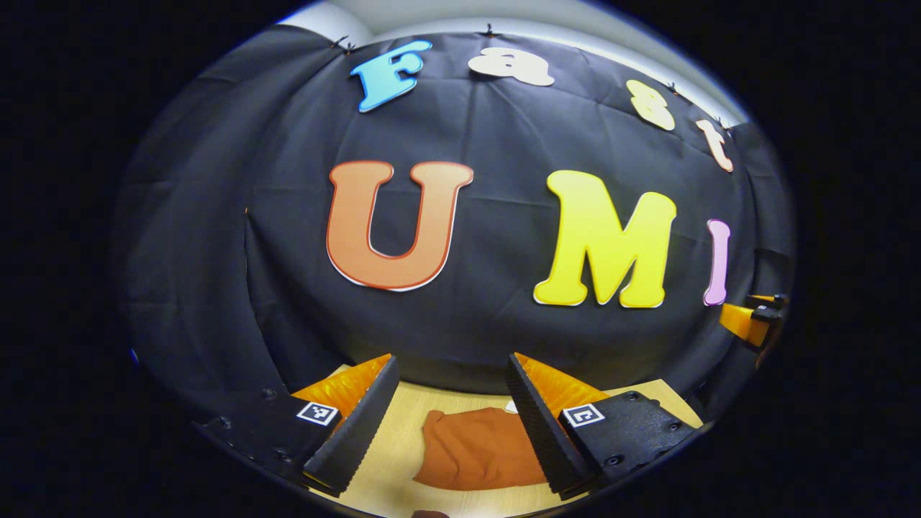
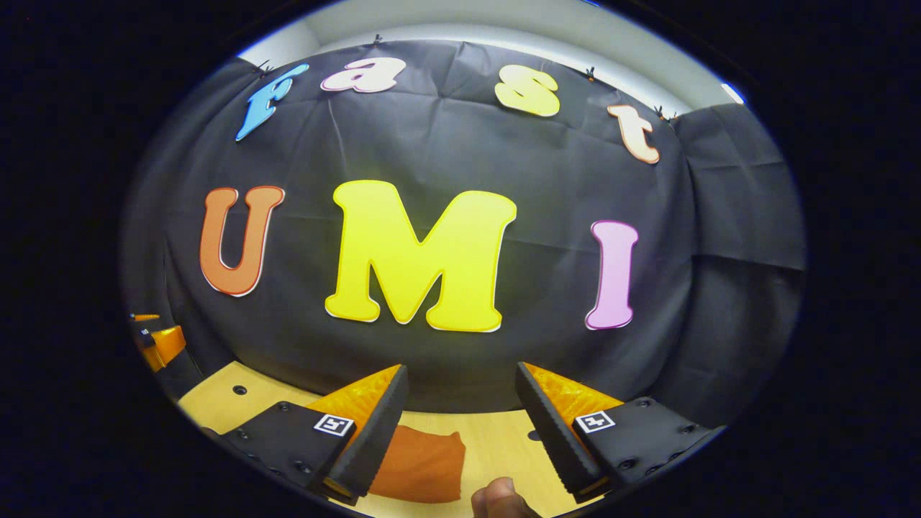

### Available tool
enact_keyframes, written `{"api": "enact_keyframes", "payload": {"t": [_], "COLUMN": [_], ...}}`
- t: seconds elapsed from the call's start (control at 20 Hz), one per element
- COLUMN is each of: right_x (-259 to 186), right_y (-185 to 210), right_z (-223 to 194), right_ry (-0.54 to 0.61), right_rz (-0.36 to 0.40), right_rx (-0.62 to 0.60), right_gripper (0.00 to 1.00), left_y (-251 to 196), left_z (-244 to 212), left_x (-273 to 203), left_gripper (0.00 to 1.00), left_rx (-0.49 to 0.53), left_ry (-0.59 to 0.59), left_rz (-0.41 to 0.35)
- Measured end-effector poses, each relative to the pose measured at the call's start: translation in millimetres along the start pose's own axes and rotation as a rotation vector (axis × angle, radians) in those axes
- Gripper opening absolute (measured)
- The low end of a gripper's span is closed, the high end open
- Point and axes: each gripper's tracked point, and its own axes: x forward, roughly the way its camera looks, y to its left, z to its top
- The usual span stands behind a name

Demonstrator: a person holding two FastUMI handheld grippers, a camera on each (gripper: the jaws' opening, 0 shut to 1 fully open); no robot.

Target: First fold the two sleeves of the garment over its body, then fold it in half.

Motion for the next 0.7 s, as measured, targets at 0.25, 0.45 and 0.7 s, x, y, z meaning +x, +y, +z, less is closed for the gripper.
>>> {"api": "enact_keyframes", "payload": {"t": [0.25, 0.45, 0.7], "right_x": [-83.1, -122.9, -130.7], "right_y": [-15.0, -17.3, -15.1], "right_z": [-20.0, -32.7, -43.7], "right_ry": [-0.018, -0.027, 0.001], "right_rz": [0.024, 0.029, 0.015], "right_rx": [-0.004, 0.09, 0.065], "right_gripper": [0.95, 0.96, 0.96], "left_y": [-25.0, -33.8, -53.7], "left_z": [5.6, -6.8, -9.5], "left_x": [-66.3, -108.1, -124.7], "left_gripper": [0.97, 0.97, 0.97], "left_rx": [0.074, 0.133, 0.139], "left_ry": [-0.046, -0.046, -0.042], "left_rz": [-0.043, -0.021, -0.079]}}
